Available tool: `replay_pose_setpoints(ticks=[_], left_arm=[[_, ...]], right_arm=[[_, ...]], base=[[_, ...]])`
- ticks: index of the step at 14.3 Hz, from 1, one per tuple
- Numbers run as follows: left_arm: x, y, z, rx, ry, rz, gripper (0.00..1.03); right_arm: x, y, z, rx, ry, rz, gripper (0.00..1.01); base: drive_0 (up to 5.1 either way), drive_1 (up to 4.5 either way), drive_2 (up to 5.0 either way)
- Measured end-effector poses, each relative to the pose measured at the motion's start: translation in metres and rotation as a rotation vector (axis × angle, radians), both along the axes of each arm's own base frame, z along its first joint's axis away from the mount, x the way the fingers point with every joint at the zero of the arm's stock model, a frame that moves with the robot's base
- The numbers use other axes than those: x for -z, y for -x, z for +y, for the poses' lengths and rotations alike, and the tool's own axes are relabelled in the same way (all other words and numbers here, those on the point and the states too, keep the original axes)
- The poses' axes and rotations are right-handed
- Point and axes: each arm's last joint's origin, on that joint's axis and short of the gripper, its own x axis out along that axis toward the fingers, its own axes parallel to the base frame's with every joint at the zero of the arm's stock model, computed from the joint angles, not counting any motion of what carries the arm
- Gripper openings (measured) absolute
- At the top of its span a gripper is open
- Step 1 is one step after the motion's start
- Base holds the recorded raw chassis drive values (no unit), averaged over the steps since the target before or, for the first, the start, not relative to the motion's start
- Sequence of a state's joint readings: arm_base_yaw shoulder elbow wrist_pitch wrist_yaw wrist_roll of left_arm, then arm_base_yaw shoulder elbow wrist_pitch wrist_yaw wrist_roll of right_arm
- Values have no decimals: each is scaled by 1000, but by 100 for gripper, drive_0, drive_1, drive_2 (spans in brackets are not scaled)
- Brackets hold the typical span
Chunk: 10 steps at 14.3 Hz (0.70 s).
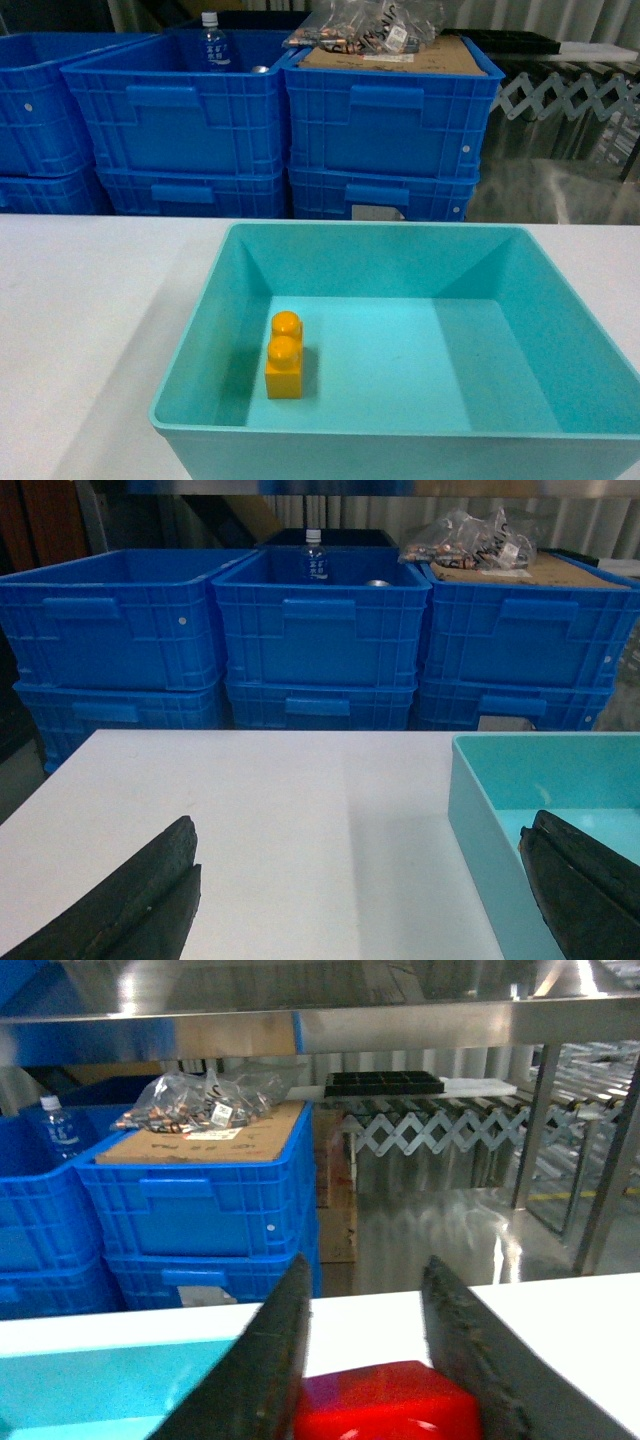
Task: Pick red block from blue box to shelf
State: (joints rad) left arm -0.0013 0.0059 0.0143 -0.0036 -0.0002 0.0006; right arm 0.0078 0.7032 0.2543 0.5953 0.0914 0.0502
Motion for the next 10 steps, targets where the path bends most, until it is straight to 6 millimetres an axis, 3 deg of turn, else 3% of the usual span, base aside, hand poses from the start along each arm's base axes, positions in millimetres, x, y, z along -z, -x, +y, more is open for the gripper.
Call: replay_pose_setpoints(ticks=[7,9,10], left_arm=[[0,0,0,-1,0,0,98],[0,0,0,-1,0,0,98],[0,0,0,-1,0,0,98]], right_arm=[[-4,3,5,3,16,-32,28],[6,-11,-22,75,30,15,28],[6,-11,-24,84,31,13,28]], base=[[0,0,0],[0,0,0],[0,0,0]])
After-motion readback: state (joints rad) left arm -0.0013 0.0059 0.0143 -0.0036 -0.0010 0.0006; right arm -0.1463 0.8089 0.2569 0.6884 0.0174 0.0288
